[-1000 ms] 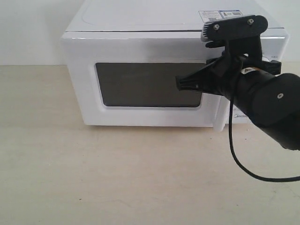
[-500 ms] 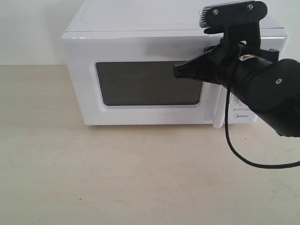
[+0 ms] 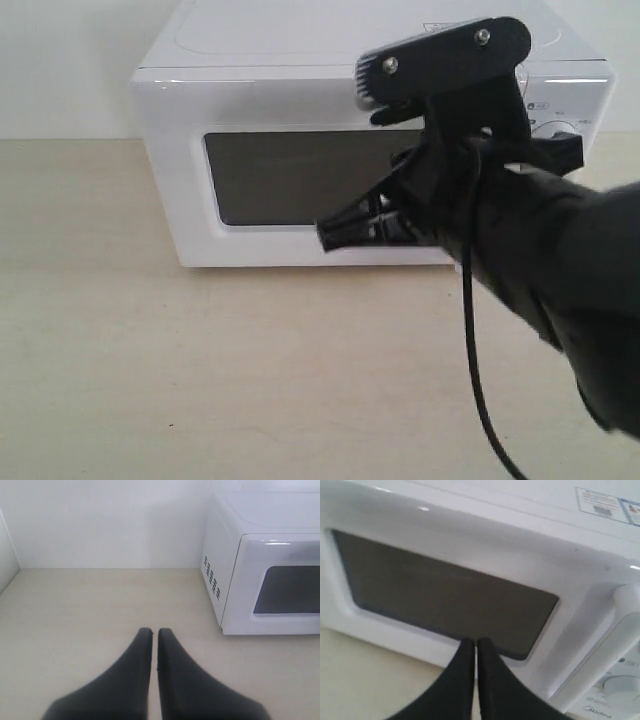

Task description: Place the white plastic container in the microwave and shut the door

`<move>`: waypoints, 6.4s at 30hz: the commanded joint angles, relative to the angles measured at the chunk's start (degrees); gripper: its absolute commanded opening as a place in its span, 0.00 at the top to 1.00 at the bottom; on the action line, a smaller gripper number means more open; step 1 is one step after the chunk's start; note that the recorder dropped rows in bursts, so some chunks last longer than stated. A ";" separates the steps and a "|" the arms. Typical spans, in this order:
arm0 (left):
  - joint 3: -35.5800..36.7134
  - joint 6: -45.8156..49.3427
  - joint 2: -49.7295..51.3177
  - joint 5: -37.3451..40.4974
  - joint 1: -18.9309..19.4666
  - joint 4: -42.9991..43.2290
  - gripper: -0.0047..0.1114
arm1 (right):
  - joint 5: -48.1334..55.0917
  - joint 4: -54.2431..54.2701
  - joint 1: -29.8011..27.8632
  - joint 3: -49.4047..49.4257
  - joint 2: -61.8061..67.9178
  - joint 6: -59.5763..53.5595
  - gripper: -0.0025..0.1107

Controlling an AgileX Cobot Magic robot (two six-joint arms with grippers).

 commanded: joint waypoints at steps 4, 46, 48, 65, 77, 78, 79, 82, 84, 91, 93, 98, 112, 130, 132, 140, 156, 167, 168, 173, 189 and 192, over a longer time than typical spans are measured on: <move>0.29 0.01 0.01 -0.32 0.24 0.24 0.92 | -2.94 1.79 12.27 7.57 -7.62 -1.33 0.98; 0.29 0.01 0.01 -0.28 0.24 0.68 0.92 | 46.75 1.61 -45.25 21.86 -60.69 -5.57 0.98; 0.29 0.01 0.01 -0.28 0.24 0.68 0.92 | 48.06 1.61 -50.67 25.21 -63.77 -5.57 0.98; 0.29 0.01 0.01 -0.28 0.24 0.68 0.92 | 47.84 -15.63 -60.68 30.82 -66.88 2.00 0.98; 0.29 0.01 0.01 -0.28 0.24 0.68 0.92 | 53.70 -90.05 -60.68 34.87 -66.88 83.38 0.98; 0.29 0.01 0.01 -0.28 0.24 0.68 0.92 | 52.81 -90.05 -60.68 35.95 -66.88 83.38 0.98; 0.29 0.01 0.01 -0.28 0.24 0.68 0.92 | 50.98 -90.05 -60.68 37.98 -67.18 83.38 0.98; 0.29 0.01 0.01 -0.28 0.24 0.68 0.92 | 51.19 -90.05 -60.68 40.22 -70.88 83.16 0.98; 0.29 0.01 0.01 -0.28 0.24 0.68 0.92 | 51.90 -89.60 -60.68 41.26 -73.14 80.77 0.98; 0.29 0.01 0.01 -0.28 0.24 0.68 0.92 | 53.42 -85.15 -60.68 42.18 -77.38 75.19 0.98; 0.29 0.01 0.01 -0.28 0.24 0.68 0.92 | 54.60 -85.15 -60.68 42.18 -77.92 75.43 0.98; 0.29 0.01 0.01 -0.28 0.24 0.68 0.92 | 59.32 -85.15 -60.68 42.18 -77.92 75.43 0.98; 0.29 0.01 0.01 -0.28 0.24 0.68 0.92 | 63.43 -85.15 -60.68 42.18 -77.92 75.55 0.98; 0.29 0.01 0.01 -0.28 0.24 0.68 0.92 | 63.43 -85.15 -60.68 42.18 -77.92 75.67 0.98; 0.29 0.01 0.01 -0.28 0.24 0.68 0.92 | 63.16 -85.15 -60.68 42.18 -77.92 75.98 0.98; 0.29 0.01 0.01 -0.65 0.24 0.56 0.92 | 63.07 -85.29 -60.68 42.18 -77.92 75.98 0.98; 28.62 -5.70 0.01 -60.61 6.24 -1.41 0.92 | 63.07 -85.29 -60.68 42.18 -77.92 75.98 0.98; 44.53 -26.39 0.01 -66.70 18.18 -7.74 0.92 | 63.07 -85.29 -60.68 42.18 -77.92 75.98 0.98; 45.21 -26.07 0.01 -66.70 18.18 -7.33 0.92 | 63.07 -85.29 -60.68 42.18 -77.92 75.98 0.98; 45.69 -25.92 0.01 -63.04 18.18 -0.33 0.92 | 63.07 -85.29 -60.68 42.18 -77.92 75.98 0.98; 45.69 9.79 0.01 -48.43 15.41 -17.27 0.92 | 63.28 -85.13 -60.68 42.18 -77.92 75.98 0.98; 45.69 15.55 0.01 -47.36 15.41 -23.41 0.92 | 63.28 -85.13 -60.68 42.18 -77.92 75.98 0.98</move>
